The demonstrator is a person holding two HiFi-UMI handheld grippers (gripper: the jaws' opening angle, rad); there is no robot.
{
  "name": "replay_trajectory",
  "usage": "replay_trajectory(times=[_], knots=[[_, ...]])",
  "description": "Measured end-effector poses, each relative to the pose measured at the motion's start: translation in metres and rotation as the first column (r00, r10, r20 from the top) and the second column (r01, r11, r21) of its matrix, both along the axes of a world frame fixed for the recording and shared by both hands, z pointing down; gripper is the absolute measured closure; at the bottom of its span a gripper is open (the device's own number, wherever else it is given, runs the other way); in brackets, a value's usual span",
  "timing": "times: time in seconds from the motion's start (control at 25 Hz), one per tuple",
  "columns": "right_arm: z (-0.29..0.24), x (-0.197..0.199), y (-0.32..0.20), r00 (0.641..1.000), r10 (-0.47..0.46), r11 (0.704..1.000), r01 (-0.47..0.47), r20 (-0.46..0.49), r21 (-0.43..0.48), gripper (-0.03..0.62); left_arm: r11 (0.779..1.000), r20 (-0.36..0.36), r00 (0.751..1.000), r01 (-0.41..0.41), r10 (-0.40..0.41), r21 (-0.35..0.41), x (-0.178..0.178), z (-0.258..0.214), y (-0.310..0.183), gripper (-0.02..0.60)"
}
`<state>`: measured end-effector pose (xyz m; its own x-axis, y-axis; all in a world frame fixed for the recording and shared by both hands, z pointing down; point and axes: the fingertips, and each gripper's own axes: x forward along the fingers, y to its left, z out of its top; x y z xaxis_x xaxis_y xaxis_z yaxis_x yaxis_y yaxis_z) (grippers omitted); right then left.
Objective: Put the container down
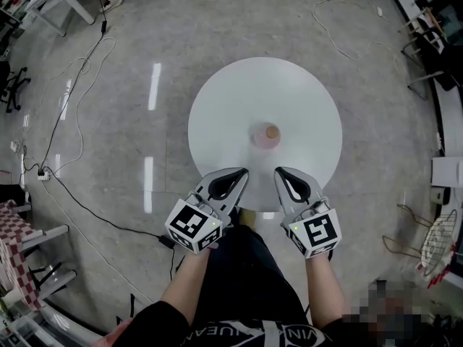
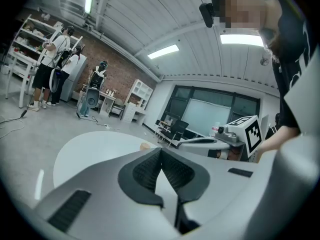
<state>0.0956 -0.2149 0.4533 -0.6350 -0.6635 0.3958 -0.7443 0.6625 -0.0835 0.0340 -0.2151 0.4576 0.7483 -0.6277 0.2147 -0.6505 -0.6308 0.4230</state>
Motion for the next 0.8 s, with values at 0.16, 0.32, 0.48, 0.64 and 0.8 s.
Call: replay_trajectory(times=[0.16, 0.32, 0.48, 0.64, 0.8], knots=[[-0.015, 0.003, 0.001, 1.000, 0.009, 1.000, -0.009, 0.011, 0.019, 0.588, 1.000, 0.003, 1.000, 0.009, -0.009, 0.018, -0.002, -0.012, 0.001, 0.568], [-0.026, 0.005, 0.004, 1.000, 0.016, 0.999, -0.017, 0.011, 0.038, 0.588, 0.999, 0.002, 1.000, 0.013, -0.013, 0.031, -0.002, -0.023, 0.004, 0.568], [-0.035, 0.008, 0.008, 1.000, 0.018, 0.999, -0.019, 0.005, 0.046, 0.588, 0.999, 0.003, 1.000, 0.018, -0.018, 0.046, -0.003, -0.034, 0.008, 0.568], [-0.047, 0.012, 0.009, 1.000, 0.024, 0.998, -0.025, 0.008, 0.064, 0.588, 0.997, 0.006, 1.000, 0.025, -0.026, 0.066, -0.004, -0.045, 0.006, 0.568], [-0.057, 0.018, 0.013, 0.999, 0.035, 0.996, -0.036, 0.018, 0.076, 0.588, 0.996, 0.004, 0.999, 0.041, -0.042, 0.084, -0.006, -0.058, 0.005, 0.568]])
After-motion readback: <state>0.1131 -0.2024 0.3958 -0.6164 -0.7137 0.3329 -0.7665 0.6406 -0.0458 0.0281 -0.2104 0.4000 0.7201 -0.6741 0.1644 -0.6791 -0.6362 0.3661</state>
